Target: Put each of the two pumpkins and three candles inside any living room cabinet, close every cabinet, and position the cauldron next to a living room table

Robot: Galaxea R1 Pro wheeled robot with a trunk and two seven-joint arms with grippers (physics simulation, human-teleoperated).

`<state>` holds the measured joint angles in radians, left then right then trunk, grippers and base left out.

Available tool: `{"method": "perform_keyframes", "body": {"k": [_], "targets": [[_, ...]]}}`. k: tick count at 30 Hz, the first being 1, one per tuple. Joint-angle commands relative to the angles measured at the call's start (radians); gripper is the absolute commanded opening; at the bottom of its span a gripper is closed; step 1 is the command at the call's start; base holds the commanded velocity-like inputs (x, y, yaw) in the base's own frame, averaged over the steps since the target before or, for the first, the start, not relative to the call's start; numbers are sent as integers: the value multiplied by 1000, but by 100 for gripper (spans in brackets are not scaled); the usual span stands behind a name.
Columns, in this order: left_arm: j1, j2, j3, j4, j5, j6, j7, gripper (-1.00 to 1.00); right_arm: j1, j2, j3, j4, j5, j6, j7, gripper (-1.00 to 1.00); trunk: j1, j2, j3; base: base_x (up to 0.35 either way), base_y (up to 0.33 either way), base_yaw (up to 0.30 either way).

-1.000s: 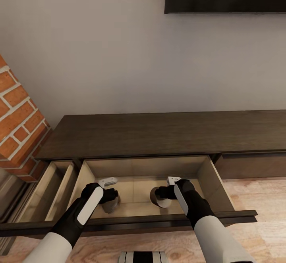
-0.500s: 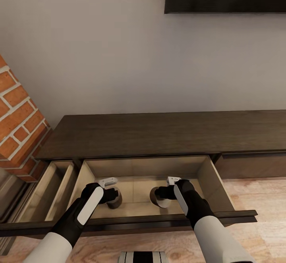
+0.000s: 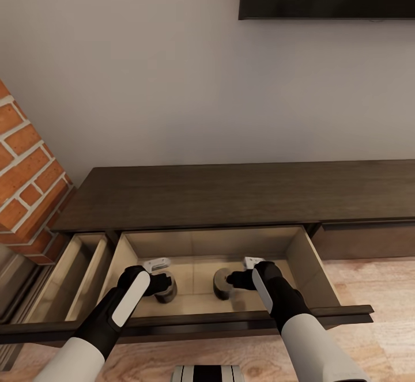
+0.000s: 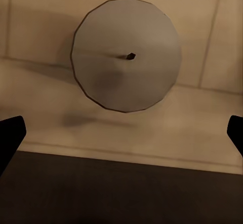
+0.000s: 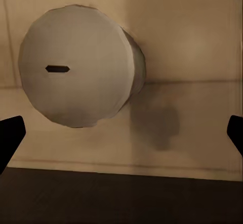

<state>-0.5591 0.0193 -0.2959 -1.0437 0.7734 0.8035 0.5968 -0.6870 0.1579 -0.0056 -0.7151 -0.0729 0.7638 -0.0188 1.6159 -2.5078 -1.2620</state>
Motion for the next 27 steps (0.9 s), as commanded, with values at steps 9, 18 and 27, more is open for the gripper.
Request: {"method": "perform_keyframes", "body": {"k": [9, 18, 27], "targets": [[-1, 1, -5, 0, 10, 2, 9, 100, 0, 0, -1, -1, -14, 2, -13, 100, -2, 1, 19, 0, 0, 0], [-1, 1, -4, -1, 13, 3, 8, 100, -1, 0, -1, -2, -34, 3, -6, 100, -6, 3, 53, 0, 0, 0], [-1, 2, -3, -2, 13, 17, 8, 100, -2, -1, 0, -13, -70, 3, 11, 100, -11, 5, 88, 0, 0, 0]]}}
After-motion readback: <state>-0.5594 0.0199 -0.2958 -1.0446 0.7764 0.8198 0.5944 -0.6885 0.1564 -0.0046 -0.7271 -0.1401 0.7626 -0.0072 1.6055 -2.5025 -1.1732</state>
